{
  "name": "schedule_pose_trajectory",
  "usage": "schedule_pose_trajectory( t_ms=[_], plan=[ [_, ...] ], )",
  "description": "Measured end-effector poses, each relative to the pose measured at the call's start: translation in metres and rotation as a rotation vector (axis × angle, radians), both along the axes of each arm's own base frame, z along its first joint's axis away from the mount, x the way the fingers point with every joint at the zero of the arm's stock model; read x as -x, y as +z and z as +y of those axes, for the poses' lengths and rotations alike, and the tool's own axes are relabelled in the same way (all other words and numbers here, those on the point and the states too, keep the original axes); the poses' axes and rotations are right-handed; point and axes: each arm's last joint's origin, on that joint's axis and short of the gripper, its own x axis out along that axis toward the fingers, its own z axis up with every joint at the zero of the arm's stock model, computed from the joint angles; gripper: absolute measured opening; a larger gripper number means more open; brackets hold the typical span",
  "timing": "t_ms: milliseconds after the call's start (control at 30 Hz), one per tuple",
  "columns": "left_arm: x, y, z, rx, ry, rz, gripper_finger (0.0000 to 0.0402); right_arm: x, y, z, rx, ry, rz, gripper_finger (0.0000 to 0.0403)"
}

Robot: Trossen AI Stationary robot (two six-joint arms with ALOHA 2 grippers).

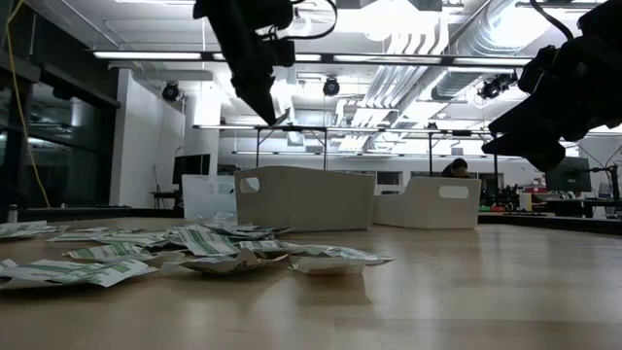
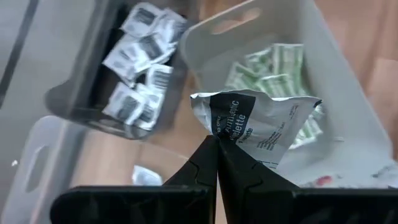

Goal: Pick & Place First Aid Supplies
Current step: Put the towelette pack into the black bin

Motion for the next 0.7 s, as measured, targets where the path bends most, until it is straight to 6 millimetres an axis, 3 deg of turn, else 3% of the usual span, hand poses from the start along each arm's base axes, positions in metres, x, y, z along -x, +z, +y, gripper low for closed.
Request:
schedule_pose_trajectory(
  t_ms=[400,700],
  plan=[
    [0.013,0.006,0.059,-0.148,0.075,-0.081,0.0001,0.0,0.0,0.0,0.0,0.0,0.0,0.0208],
    [0.011,-0.021,0.104,-0.148,0.057,-0.087,0.0001,0.0,0.0,0.0,0.0,0.0,0.0,0.0208]
  ],
)
